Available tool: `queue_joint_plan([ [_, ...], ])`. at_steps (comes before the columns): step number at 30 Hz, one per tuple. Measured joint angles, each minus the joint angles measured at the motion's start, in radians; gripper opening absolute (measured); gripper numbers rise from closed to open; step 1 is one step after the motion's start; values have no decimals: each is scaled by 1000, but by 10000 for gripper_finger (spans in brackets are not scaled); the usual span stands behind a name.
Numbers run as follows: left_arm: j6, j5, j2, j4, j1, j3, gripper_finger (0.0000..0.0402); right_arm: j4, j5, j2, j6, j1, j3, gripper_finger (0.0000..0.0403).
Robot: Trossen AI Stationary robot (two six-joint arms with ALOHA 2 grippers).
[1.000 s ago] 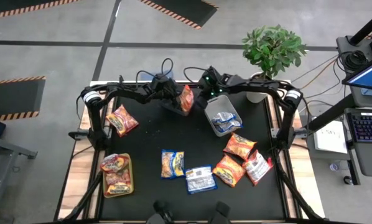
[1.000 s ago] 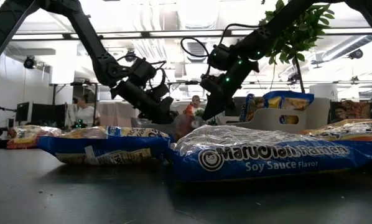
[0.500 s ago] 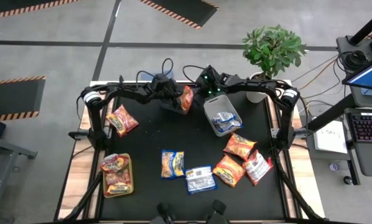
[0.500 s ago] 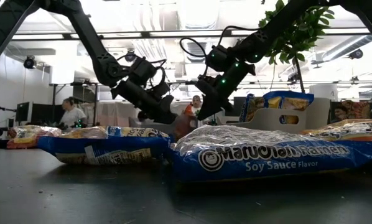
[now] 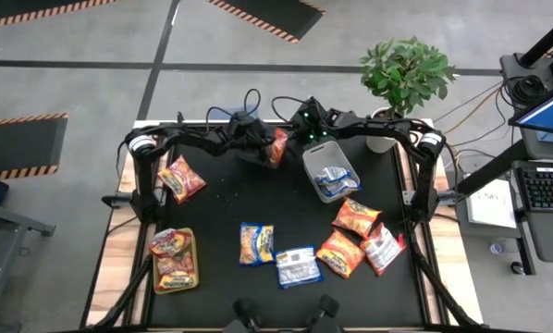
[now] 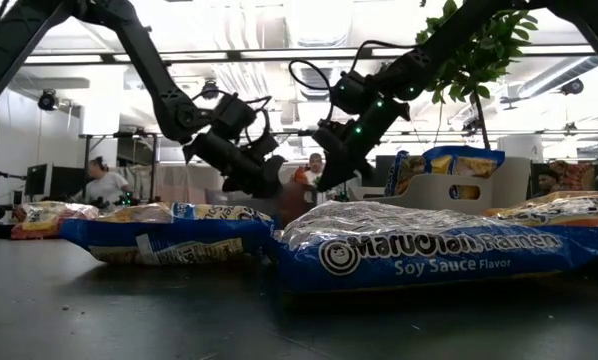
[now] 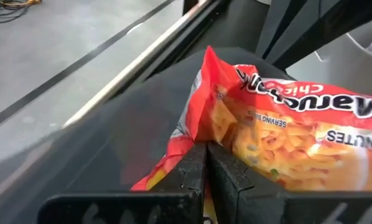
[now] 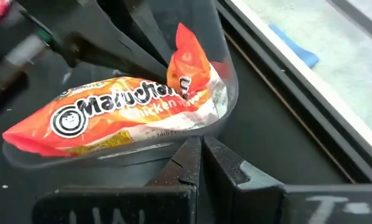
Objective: Sort Maruchan noodles
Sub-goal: Put the orange noodle pack into the black bin, then put the blue noodle back into the white bin
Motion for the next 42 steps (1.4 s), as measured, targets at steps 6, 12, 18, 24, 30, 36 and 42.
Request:
queue_joint_plan([
  [6, 23, -10, -54, -81, 13, 0, 0, -5, 22, -12, 9, -1, 0, 8],
  [12, 52, -35, -112, -173, 20, 0, 0, -5, 20, -15, 35, 0, 0, 8],
  [18, 70, -34, -194, -260, 20, -3, 0, 1, 18, -17, 38, 0, 0, 8],
  [24, 66, -36, -292, -364, 15, -3, 0, 0, 63, -19, 37, 4, 0, 8],
  [30, 65, 6, -428, -569, -31, -6, 0, -32, 63, -59, 48, 54, 0, 8],
  [36, 90, 135, -547, -729, -139, -47, 0, -93, 71, -147, 75, 175, -1, 8],
  [42, 79, 163, -600, -783, -314, -104, 0, -101, 72, -206, 166, 330, -1, 8],
])
